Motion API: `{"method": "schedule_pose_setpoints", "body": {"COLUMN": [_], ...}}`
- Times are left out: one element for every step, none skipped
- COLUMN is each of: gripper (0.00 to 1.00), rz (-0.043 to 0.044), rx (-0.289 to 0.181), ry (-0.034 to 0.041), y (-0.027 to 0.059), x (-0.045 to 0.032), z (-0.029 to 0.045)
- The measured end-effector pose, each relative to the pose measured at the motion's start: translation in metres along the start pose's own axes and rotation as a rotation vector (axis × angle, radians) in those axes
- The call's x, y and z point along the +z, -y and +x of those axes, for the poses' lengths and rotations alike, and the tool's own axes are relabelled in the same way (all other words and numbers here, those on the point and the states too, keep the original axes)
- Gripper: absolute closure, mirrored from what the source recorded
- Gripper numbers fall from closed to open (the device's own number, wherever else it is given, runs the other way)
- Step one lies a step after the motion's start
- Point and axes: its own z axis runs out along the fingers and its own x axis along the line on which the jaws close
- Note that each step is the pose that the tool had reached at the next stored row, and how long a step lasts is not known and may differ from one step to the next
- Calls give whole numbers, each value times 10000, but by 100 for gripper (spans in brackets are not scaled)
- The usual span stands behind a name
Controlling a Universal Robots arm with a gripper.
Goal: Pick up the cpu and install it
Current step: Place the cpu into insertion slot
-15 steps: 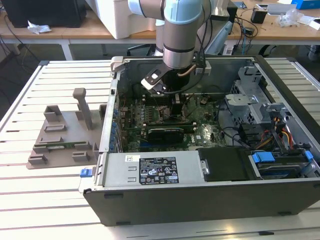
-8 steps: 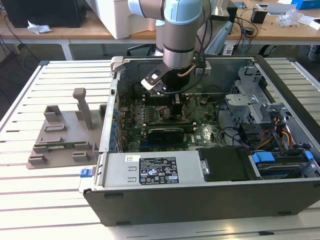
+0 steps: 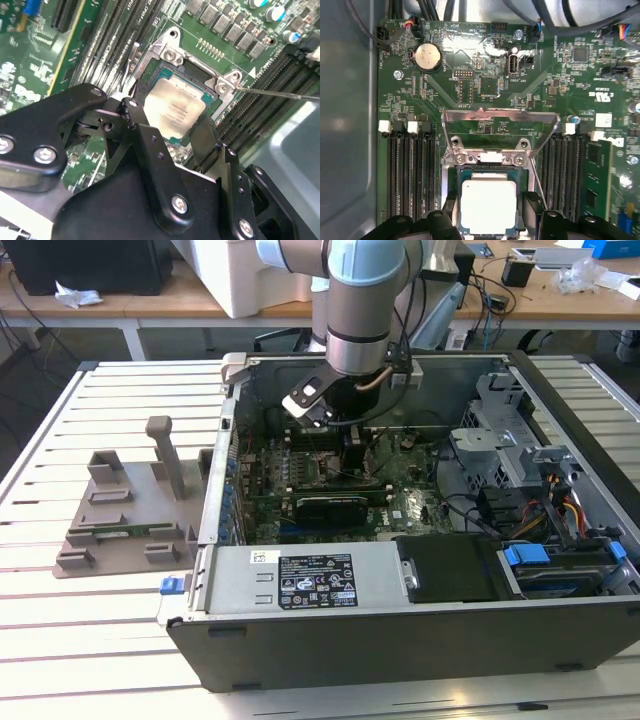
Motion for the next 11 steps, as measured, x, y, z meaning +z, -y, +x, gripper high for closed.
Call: {"method": "schedule_pose_setpoints", "body": {"gripper": [38,38,39,46,46,53,64,64,64,76,82], "rz": [0,1,0,0,-1,0,0,0,-1,0,0], "rx": [1,1,0,-1,1,1,1,1,1,1,1], "ry": [0,2,2,3,2,2,4,3,2,4,5], "y": [1,2,2,2,4,5,6,7,8,9,10], "x": [-27,-81,-109,-147,-208,-251,-287,-361,-409,-448,-538], "z": [3,14,16,17,19,20,20,21,21,21,19]}}
